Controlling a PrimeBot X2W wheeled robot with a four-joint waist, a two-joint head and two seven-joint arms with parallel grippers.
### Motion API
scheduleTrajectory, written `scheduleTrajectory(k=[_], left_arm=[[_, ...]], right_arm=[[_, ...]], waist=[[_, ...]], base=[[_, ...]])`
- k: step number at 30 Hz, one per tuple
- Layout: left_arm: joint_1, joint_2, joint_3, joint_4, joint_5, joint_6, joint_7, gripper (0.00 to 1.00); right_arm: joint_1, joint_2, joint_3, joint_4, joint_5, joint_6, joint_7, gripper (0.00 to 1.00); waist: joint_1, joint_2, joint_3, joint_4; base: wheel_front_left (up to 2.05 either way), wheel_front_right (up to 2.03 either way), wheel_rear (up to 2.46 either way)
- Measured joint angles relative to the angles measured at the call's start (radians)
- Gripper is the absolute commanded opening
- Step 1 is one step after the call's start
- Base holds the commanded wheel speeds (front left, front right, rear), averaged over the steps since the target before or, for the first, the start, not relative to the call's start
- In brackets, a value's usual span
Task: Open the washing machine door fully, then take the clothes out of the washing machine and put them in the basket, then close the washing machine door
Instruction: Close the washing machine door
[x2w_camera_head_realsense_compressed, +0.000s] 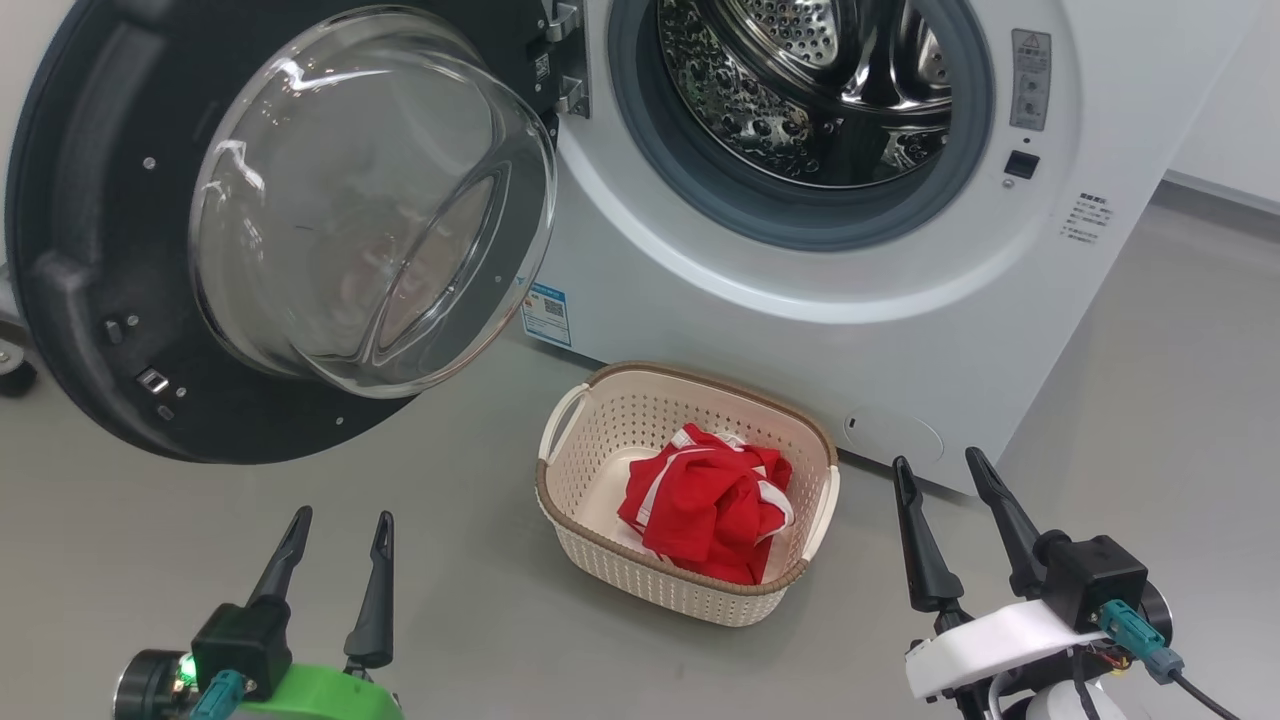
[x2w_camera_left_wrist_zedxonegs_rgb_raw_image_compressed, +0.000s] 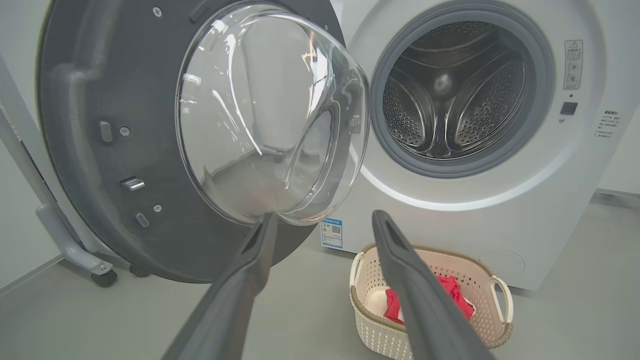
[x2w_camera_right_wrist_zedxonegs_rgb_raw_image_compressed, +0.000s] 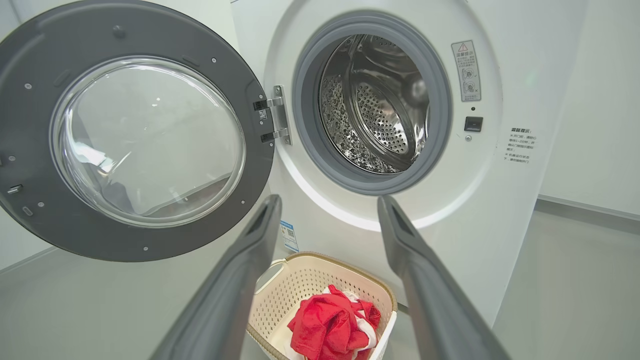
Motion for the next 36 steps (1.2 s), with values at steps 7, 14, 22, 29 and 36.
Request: scheduleTrajectory(k=[7,14,22,29,36], left_arm=[[0.0,0.0,0.008,-0.005,0.0,0.007,0.0,1.0],[0.002,0.003,0.028,-0.017,0.0,0.016,0.0,1.0],[0.005,0.003,0.03,-0.029,0.0,0.016,0.0,1.0],[0.005,0.003,0.033,-0.034,0.0,0.021,0.0,1.0],[0.007,0.003,0.032,-0.034,0.0,0.021,0.0,1.0]], right_arm=[[0.001,0.0,0.003,0.001,0.002,0.0,0.0,1.0],[0.001,0.002,0.024,0.008,0.005,0.0,0.0,1.0],[0.001,0.002,0.024,0.01,0.007,0.0,0.0,1.0],[0.0,0.002,0.027,0.015,0.008,0.0,0.0,1.0],[-0.001,0.002,0.028,0.02,0.008,0.0,0.0,1.0]], waist=[[0.0,0.0,-0.007,0.045],[0.0,0.0,-0.009,0.063],[0.0,0.0,-0.003,0.066],[0.0,0.0001,0.002,0.067],[0.0,0.0,0.002,0.065]], base=[[0.0,0.0,0.0],[0.0,0.0,0.0],[0.0,0.0,0.0],[0.0,0.0,0.0],[0.0,0.0,0.0]])
